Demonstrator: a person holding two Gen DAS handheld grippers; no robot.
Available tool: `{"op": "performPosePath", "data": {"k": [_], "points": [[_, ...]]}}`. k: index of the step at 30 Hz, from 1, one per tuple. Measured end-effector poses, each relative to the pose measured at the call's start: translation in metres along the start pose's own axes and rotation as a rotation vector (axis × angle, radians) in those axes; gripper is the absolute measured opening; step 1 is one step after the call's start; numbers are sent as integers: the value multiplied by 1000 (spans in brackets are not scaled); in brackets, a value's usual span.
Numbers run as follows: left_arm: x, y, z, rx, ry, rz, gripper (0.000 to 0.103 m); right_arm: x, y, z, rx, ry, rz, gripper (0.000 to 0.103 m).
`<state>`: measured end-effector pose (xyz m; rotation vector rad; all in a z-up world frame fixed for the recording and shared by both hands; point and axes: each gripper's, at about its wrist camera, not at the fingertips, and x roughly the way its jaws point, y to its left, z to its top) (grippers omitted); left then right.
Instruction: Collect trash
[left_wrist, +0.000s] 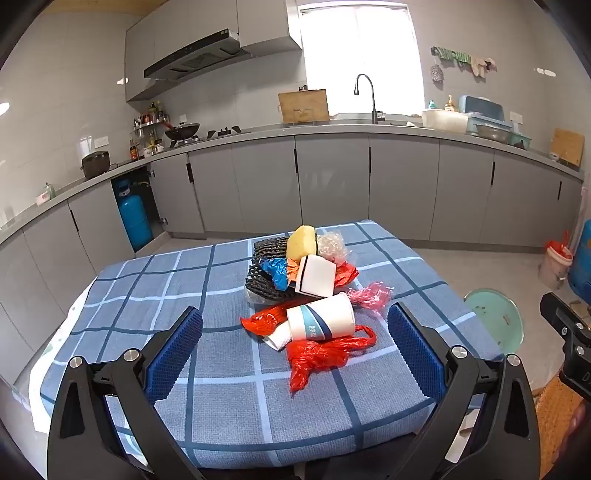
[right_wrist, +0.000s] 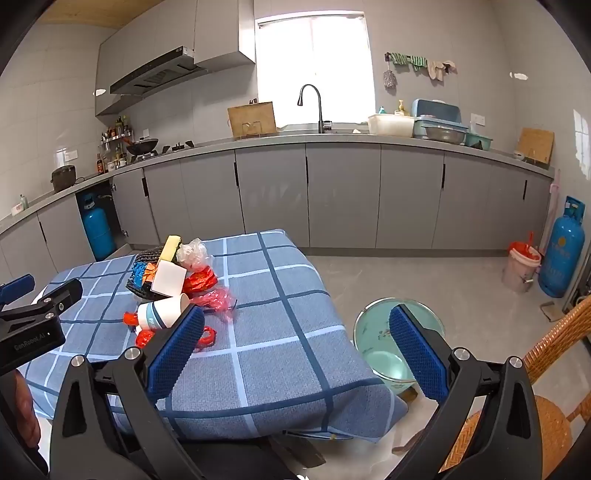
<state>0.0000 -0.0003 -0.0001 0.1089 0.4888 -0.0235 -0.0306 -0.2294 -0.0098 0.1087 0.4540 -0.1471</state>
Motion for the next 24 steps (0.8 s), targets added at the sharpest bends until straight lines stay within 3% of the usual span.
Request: {"op": "performPosePath", "data": {"k": [24], "points": [[2, 1, -2, 0, 10, 6, 99, 2, 2, -3, -3, 5, 6, 98]]}}
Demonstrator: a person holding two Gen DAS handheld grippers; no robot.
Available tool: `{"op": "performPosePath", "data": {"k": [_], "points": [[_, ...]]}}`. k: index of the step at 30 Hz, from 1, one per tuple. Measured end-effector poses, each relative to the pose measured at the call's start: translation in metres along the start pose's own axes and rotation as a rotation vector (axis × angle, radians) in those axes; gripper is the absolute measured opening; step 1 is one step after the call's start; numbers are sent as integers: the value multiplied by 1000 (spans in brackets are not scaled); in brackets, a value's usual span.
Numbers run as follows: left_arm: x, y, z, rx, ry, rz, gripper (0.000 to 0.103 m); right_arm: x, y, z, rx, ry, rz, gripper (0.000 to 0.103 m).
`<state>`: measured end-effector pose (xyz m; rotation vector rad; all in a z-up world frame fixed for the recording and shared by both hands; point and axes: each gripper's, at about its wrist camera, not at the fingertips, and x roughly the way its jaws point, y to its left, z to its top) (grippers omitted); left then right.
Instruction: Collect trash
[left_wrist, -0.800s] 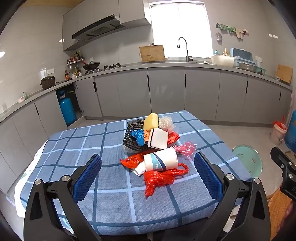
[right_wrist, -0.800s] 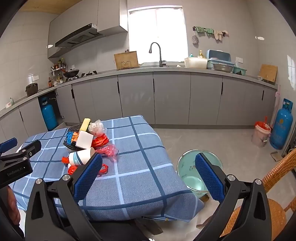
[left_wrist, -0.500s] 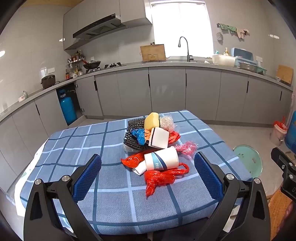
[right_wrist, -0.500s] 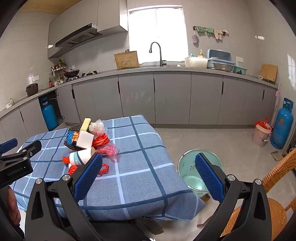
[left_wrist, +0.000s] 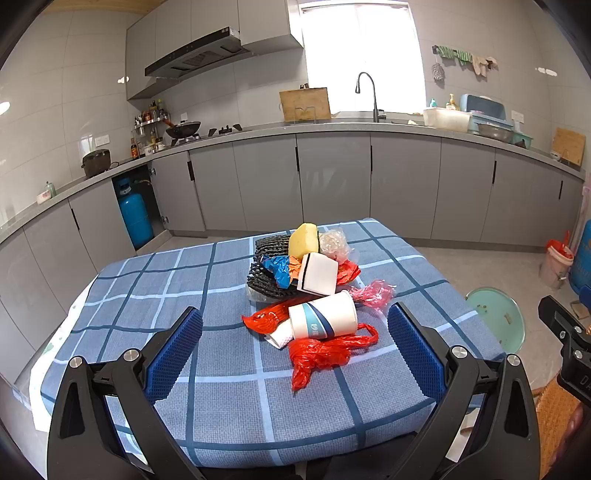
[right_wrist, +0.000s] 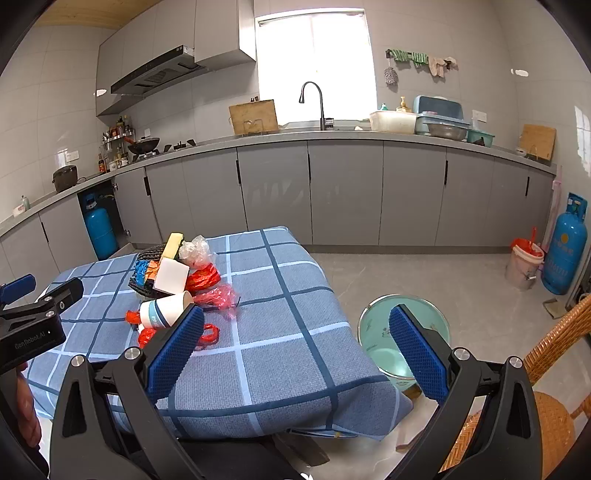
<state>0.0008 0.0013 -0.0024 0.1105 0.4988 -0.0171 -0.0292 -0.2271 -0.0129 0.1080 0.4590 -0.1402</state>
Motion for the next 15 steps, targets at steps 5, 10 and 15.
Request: {"op": "performPosePath", "data": {"k": [5, 10, 15], "points": [[0, 0, -1, -1, 4, 0, 99, 1, -1, 1, 1, 0, 0, 98], [1, 0, -1, -1, 7, -1, 99, 0, -1, 2, 2, 1, 2, 98], [1, 0, -1, 0, 6, 0, 99, 0, -1, 2, 4, 1, 1, 98]]}}
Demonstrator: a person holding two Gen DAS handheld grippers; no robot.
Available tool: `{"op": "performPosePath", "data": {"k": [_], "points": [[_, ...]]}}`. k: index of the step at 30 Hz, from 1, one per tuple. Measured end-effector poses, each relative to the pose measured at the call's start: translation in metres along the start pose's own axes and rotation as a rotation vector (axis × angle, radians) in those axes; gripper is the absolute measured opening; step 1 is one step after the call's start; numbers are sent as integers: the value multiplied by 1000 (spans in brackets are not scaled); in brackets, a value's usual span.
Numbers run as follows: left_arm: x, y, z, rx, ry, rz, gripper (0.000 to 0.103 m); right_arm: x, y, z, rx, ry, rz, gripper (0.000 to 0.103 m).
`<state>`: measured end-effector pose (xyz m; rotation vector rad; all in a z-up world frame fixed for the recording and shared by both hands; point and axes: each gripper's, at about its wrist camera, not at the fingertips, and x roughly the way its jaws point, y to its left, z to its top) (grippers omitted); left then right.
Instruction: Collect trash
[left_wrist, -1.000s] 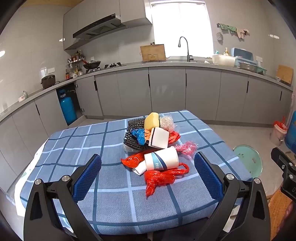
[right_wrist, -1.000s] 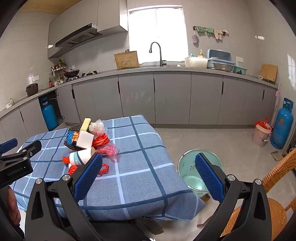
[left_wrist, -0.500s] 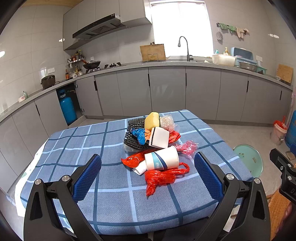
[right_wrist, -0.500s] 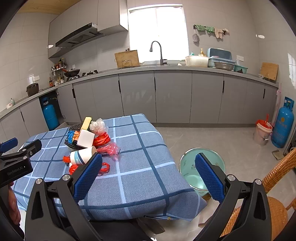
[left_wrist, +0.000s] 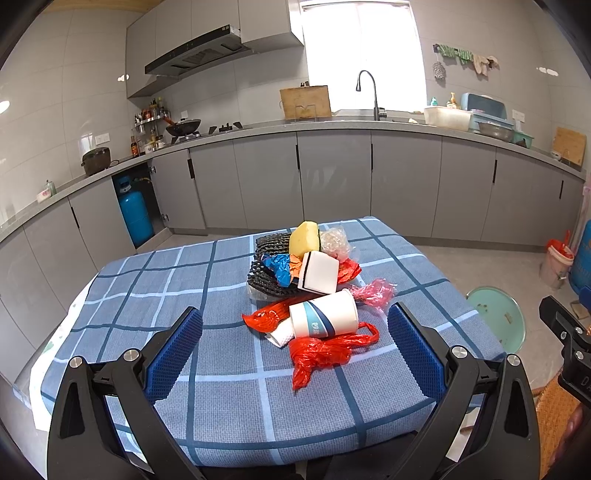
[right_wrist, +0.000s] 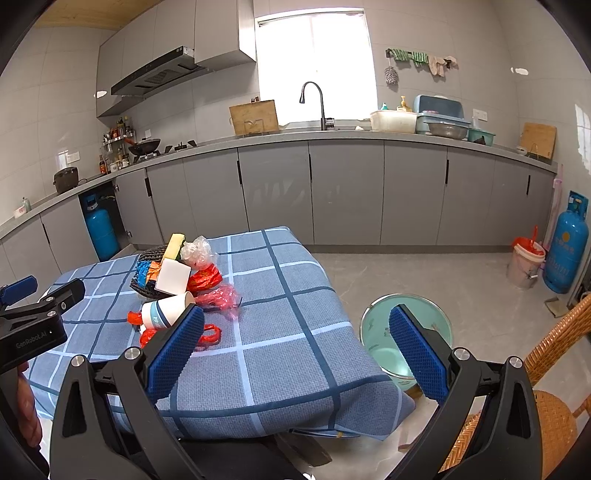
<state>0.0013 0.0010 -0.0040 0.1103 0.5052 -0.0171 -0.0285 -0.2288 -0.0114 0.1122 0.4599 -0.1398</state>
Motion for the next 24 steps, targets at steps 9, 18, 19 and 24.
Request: {"op": "performPosePath", "data": {"k": [9, 18, 19, 24], "points": [[0, 0, 0, -1, 1, 0, 99, 5, 2, -4, 2, 1, 3, 98], [1, 0, -4, 0, 6, -1, 99, 8, 4, -7, 3, 3, 6, 98], [1, 0, -4, 0, 5, -1, 99, 9, 5, -8, 3, 3, 6, 98], [5, 2, -7, -6, 10, -3, 99, 10, 8, -10, 5, 3, 9, 98]]}}
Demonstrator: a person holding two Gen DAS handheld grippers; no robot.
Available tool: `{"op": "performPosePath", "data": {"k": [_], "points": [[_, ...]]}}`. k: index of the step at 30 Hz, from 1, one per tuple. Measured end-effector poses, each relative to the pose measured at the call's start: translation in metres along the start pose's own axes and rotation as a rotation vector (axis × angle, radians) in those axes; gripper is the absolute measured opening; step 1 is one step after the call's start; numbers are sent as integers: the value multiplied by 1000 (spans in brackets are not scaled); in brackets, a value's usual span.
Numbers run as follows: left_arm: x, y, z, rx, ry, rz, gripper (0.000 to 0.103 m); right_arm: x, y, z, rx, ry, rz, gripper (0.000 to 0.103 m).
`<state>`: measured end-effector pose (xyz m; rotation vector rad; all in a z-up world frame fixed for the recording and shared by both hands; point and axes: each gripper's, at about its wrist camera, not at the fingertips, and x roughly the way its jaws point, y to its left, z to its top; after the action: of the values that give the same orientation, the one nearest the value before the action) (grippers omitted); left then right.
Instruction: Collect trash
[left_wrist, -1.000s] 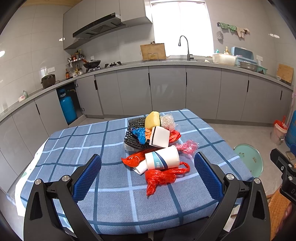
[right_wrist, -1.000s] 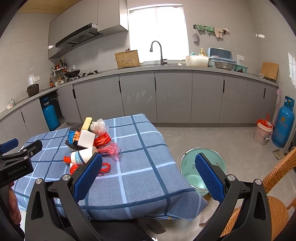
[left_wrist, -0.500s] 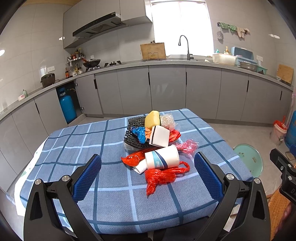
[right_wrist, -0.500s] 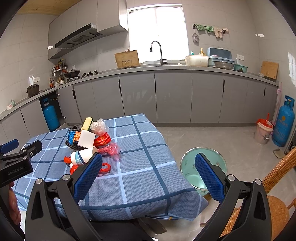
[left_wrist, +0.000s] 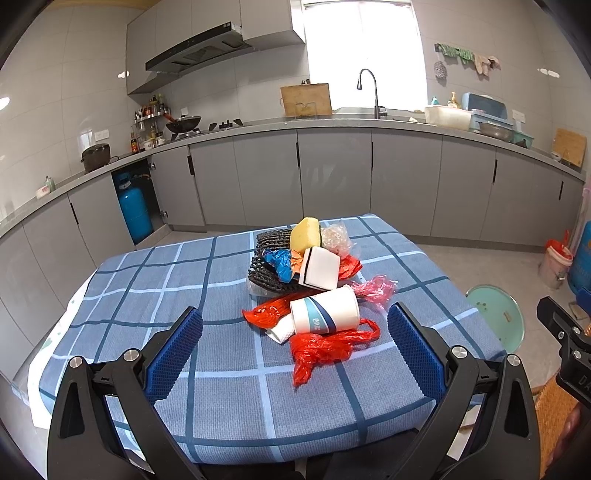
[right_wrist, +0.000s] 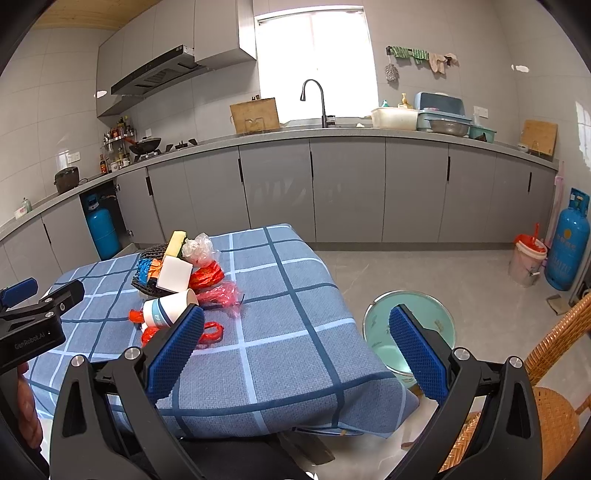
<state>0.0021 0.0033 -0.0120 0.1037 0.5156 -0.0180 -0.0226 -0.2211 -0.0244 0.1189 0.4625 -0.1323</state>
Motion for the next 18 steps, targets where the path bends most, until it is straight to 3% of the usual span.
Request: {"op": "performPosePath", "data": {"k": [18], "points": [[0, 1, 0, -2, 0, 0, 99, 2, 5, -2, 4, 2, 6, 98]]}}
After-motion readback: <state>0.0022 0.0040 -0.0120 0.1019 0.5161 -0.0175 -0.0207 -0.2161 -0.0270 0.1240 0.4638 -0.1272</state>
